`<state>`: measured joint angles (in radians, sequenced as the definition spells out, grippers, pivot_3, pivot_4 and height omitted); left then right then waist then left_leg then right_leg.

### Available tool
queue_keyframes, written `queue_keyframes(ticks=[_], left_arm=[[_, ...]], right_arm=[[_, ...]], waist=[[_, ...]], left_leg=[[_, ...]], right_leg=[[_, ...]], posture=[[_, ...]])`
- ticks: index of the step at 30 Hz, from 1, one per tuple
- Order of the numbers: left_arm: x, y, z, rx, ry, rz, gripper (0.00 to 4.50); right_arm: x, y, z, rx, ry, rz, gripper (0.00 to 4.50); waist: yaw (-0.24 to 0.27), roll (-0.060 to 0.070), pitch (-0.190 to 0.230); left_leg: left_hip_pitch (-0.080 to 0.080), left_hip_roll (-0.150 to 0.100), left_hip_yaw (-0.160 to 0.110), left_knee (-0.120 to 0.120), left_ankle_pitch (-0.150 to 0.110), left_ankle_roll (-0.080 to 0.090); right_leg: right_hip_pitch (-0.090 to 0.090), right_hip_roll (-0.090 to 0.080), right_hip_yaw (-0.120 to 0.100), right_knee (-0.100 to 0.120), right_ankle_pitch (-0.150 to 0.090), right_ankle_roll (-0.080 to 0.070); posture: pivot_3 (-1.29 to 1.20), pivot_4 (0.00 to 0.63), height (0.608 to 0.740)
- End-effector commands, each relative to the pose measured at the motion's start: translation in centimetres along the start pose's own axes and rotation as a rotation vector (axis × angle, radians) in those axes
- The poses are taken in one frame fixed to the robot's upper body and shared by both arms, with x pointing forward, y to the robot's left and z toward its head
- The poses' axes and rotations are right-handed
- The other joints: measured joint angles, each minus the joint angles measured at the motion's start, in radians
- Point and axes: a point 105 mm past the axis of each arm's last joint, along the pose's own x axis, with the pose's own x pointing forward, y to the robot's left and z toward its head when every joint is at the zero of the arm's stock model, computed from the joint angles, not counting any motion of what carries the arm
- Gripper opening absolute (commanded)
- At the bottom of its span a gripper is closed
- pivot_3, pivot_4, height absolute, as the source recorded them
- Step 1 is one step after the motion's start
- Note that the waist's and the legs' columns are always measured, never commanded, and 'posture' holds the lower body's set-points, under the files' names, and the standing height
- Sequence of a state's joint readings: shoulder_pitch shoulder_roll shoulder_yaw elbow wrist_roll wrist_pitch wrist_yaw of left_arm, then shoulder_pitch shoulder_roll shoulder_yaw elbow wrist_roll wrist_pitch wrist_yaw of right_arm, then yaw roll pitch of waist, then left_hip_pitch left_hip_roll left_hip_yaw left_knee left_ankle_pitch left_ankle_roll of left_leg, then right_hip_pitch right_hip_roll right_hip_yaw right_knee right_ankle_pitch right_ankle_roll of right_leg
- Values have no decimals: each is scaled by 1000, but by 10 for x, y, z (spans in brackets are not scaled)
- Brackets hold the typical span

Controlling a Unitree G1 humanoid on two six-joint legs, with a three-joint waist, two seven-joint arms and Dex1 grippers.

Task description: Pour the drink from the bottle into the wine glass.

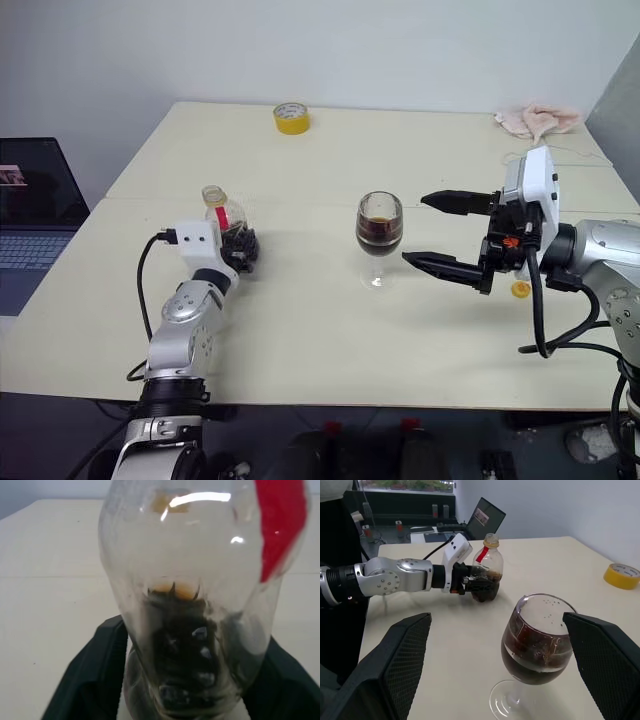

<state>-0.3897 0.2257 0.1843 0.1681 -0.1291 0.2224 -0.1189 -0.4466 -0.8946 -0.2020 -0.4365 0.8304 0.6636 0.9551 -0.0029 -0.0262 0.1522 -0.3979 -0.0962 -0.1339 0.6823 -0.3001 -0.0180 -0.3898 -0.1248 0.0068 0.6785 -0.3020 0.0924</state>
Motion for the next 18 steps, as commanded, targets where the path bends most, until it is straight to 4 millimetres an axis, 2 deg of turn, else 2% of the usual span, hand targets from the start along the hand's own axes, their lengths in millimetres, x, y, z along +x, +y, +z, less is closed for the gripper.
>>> queue_keyframes(ticks=[1,2,18], left_arm=[[-2,4,11,12,-42,13,4188],[-3,5,11,14,-42,14,4453],[-22,8,39,54,-44,-105,4453]], right_arm=[[0,1,9,-57,-4,3,4500],[0,0,9,-58,-5,2,4500],[-1,-5,4,-58,6,-9,4500]], waist=[[0,0,0],[0,0,0],[0,0,0]], left_leg=[[0,0,0,0,0,0],[0,0,0,0,0,0],[0,0,0,0,0,0]], right_leg=[[0,0,0,0,0,0],[0,0,0,0,0,0],[0,0,0,-1,0,0]], posture=[[0,150,740],[0,150,740],[0,150,740]])
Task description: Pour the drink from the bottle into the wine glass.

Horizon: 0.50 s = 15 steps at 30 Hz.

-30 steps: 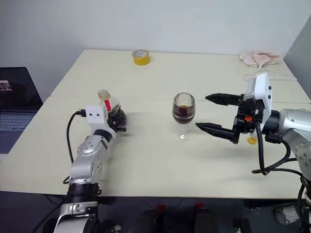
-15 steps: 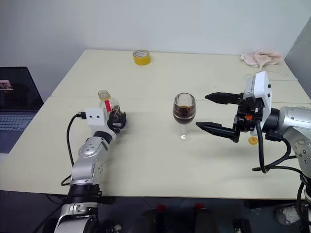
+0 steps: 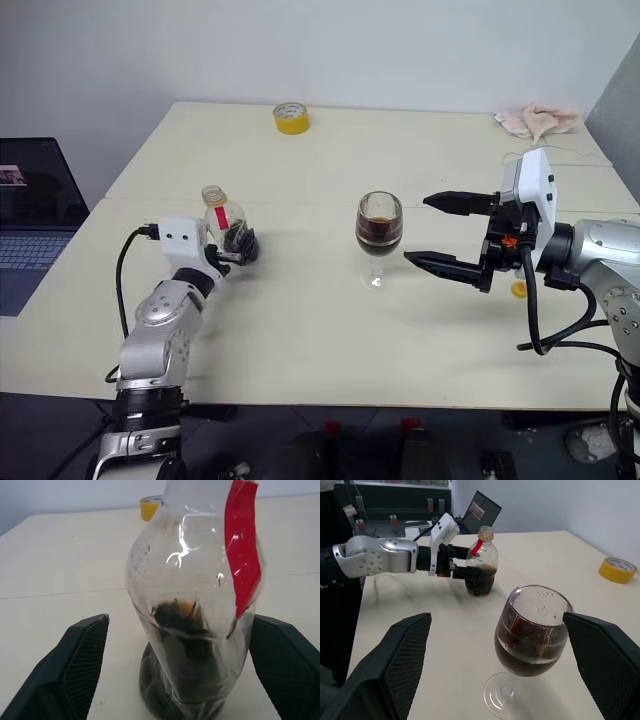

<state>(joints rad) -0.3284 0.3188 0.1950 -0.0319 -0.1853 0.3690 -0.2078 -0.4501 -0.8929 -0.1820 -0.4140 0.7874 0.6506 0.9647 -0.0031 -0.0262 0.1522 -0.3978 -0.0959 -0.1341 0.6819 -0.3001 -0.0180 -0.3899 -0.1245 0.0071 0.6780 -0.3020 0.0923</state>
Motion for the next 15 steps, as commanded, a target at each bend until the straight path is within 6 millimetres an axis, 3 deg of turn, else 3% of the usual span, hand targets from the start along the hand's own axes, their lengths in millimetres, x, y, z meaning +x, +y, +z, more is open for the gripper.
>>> queue_keyframes(ticks=[1,12,15], left_arm=[[-6,-2,17,7,-36,-33,4453],[-37,5,24,94,28,-75,4453],[-49,0,26,90,54,-238,4453]], right_arm=[[-1,-1,10,-54,-21,5,4500],[-12,-5,5,-55,18,-27,4500],[-15,-7,6,-49,11,-31,4500]], waist=[[0,0,0],[0,0,0],[0,1,0]], left_leg=[[0,0,0,0,0,0],[0,0,0,-1,0,0],[0,1,0,-2,0,0]], right_leg=[[0,0,0,0,0,0],[0,0,1,-1,0,0],[0,1,1,-1,0,0]], posture=[[0,150,740],[0,150,740],[0,150,740]])
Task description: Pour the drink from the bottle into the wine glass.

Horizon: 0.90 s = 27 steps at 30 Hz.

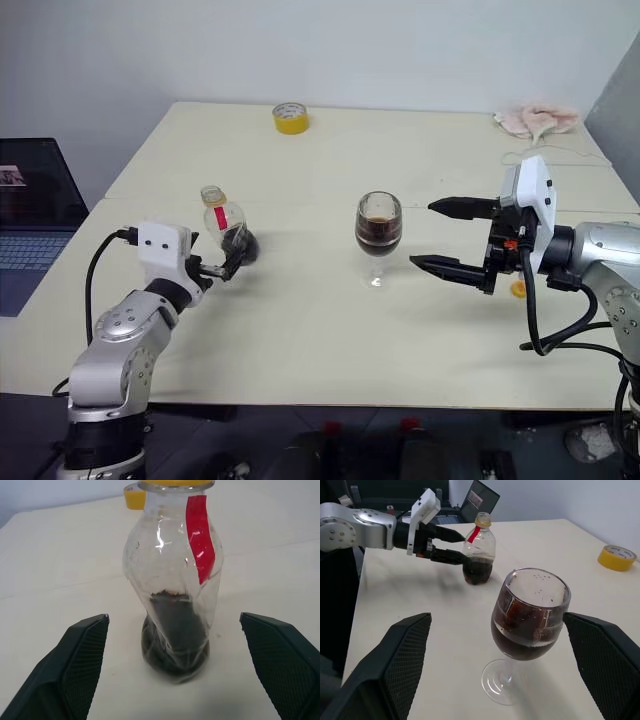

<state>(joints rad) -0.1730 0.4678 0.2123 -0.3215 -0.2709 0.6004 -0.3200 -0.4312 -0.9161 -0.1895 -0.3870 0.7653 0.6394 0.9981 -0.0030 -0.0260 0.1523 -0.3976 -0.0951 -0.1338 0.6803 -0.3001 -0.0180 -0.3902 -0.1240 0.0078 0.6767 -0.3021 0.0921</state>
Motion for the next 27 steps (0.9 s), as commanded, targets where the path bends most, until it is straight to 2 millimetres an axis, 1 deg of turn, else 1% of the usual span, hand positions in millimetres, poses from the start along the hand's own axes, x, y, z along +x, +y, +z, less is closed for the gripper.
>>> queue_keyframes(ticks=[1,3,6,9,11,13,16,19,21,23,27], left_arm=[[-13,-2,20,19,-50,-150,4453],[-18,-7,30,37,-80,-254,4453],[-29,-18,49,16,-138,-399,4453],[-42,-26,58,26,-126,-527,4453],[-50,-26,66,52,-115,-589,4453],[-54,-24,78,81,-127,-620,4453],[-57,-19,93,117,-139,-641,4453],[-58,-15,104,144,-150,-646,4453],[-61,-12,111,173,-153,-651,4453],[-63,-10,113,193,-150,-655,4453],[-62,-11,112,180,-159,-663,4453]], right_arm=[[-9,-4,12,-55,-23,-25,4500],[-11,-8,10,-59,-14,-33,4500],[-17,-15,9,-63,-2,-63,4500],[-26,-19,7,-59,3,-86,4500],[-30,-16,6,-44,-5,-59,4500],[-32,-13,2,-29,6,-36,4500],[-34,-16,-3,-22,19,-40,4500],[-35,-17,-4,-8,5,-41,4500],[-38,-17,0,1,-36,-35,4500],[-40,-17,4,5,-72,-32,4500],[-40,-19,1,2,-59,-38,4500]], waist=[[0,1,0],[0,1,0],[1,1,1],[0,1,1],[-1,1,1],[-1,3,2],[-1,3,2],[-2,5,3],[-3,5,3],[-4,6,4],[-4,7,4]], left_leg=[[0,0,0,0,0,0],[0,0,0,0,0,0],[0,0,0,0,0,0],[0,0,0,-1,0,0],[0,1,0,-1,0,0],[0,1,0,-1,0,0],[1,1,0,-1,0,0],[1,1,0,-1,0,0],[1,1,0,-1,0,0],[1,1,0,-2,0,0],[1,1,0,-2,0,0]], right_leg=[[0,0,0,0,0,0],[0,0,0,0,0,0],[0,0,0,-1,0,0],[0,0,0,-2,0,0],[0,0,0,-2,0,0],[0,0,0,-2,0,0],[1,1,0,-2,0,0],[1,1,0,-3,0,0],[1,1,0,-3,0,0],[1,1,0,-3,0,0],[1,1,0,-3,0,0]], posture=[[0,150,740],[0,150,740],[0,150,740],[0,150,740],[0,150,740],[0,150,740],[0,150,740],[0,150,740],[0,150,740],[0,150,740],[0,150,740]])
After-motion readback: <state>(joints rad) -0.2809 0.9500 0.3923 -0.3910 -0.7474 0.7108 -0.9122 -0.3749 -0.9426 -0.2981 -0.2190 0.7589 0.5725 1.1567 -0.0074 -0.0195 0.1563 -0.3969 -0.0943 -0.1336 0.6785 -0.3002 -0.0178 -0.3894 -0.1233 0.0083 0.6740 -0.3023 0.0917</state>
